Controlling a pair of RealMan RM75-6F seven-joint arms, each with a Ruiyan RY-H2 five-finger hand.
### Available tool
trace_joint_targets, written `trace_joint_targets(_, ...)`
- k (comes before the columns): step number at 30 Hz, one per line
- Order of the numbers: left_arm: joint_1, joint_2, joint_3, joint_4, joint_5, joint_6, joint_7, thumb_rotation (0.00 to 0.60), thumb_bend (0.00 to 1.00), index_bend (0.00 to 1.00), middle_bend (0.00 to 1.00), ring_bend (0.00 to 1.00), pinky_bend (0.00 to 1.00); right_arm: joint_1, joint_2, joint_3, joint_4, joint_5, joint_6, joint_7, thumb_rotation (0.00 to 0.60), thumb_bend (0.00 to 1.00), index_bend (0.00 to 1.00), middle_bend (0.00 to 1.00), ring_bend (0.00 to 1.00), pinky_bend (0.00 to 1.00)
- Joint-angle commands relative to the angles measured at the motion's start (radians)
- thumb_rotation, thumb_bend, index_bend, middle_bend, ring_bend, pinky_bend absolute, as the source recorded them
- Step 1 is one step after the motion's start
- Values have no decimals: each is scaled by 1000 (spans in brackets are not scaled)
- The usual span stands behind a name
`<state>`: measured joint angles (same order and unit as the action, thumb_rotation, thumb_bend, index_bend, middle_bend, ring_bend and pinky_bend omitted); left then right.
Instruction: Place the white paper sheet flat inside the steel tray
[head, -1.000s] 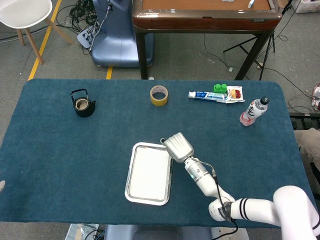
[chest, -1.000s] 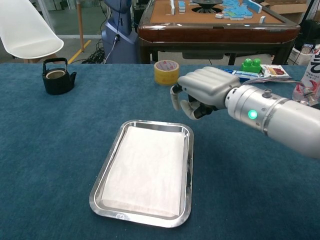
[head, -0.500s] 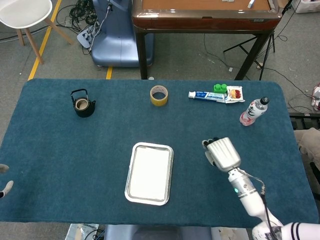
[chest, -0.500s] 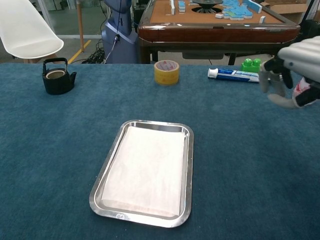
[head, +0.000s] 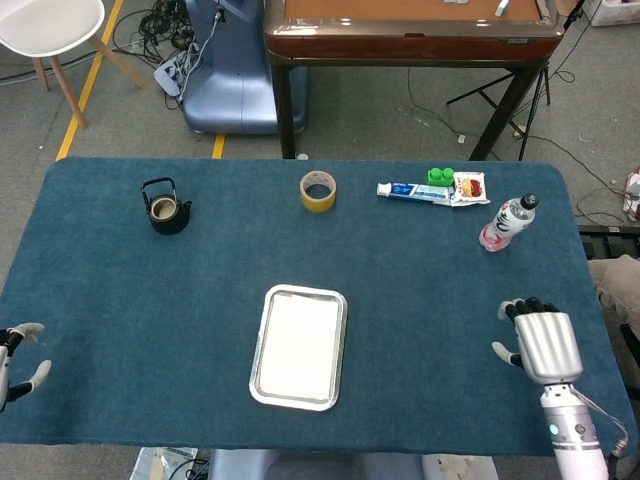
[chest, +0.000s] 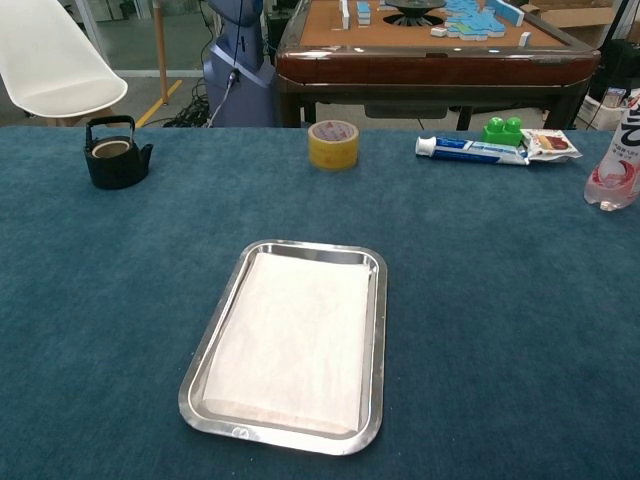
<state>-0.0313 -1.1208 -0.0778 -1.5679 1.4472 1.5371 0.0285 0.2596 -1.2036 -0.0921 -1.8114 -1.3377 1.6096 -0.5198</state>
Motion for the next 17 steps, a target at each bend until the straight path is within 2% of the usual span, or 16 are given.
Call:
trace_joint_targets(1,-3,-8,4,6,6,0,2,600,240,337,467,354,563,-52,8,-1,32,4,24,68,600,9,491,509,400,533)
trace_joint_targets(11,-13,-13,7,8,4,-20,7,600,240,342,466,354,563,-97,25,46,65,-9,14,167,600,8,491,509,400,528)
trace_joint_targets(17,-20,-12,11,7,-1,-39,5,600,240,342,467,354,563,-110,33,82,82,19,-16,200,600,9,491,509,400,528)
